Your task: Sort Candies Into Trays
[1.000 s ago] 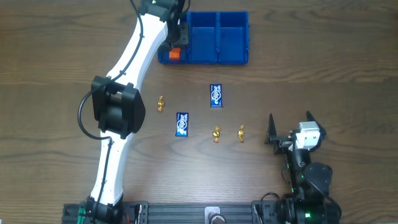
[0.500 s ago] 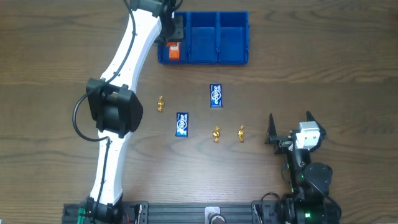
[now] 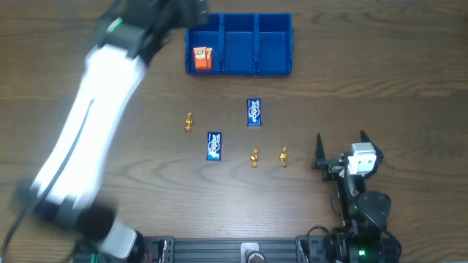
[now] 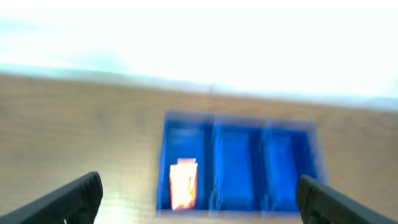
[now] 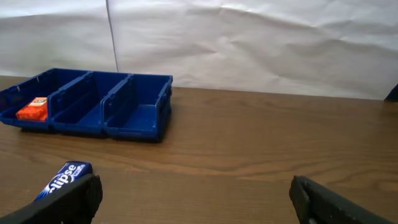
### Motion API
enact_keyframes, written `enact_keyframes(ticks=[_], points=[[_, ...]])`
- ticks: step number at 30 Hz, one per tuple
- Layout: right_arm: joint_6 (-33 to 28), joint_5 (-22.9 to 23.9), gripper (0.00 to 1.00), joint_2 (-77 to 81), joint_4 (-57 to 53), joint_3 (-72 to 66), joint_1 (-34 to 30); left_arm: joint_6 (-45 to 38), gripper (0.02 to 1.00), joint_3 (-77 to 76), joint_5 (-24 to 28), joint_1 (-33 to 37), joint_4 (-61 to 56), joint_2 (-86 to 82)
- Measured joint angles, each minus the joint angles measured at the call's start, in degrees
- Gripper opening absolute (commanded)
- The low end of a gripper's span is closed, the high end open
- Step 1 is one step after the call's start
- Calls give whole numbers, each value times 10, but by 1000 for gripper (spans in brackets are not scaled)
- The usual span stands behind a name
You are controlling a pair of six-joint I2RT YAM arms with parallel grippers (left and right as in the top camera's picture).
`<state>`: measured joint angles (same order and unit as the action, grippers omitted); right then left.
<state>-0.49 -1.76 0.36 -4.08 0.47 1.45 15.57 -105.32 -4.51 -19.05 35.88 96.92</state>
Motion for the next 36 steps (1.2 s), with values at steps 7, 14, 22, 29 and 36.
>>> enact_keyframes(ticks=[7, 14, 22, 29, 36], points=[[0, 0, 998, 0, 0, 0, 0, -41, 1000, 489, -14, 72, -250, -438], [0, 0, 998, 0, -1, 0, 0, -81, 998, 837, 80, 153, -394, -788], [0, 0, 998, 0, -1, 0, 0, -119, 998, 1023, 124, 157, -395, -932], [0, 0, 998, 0, -1, 0, 0, -131, 998, 1041, 126, 157, -344, -962], [0, 0, 998, 0, -1, 0, 0, -131, 998, 1040, 125, 157, -343, -962]])
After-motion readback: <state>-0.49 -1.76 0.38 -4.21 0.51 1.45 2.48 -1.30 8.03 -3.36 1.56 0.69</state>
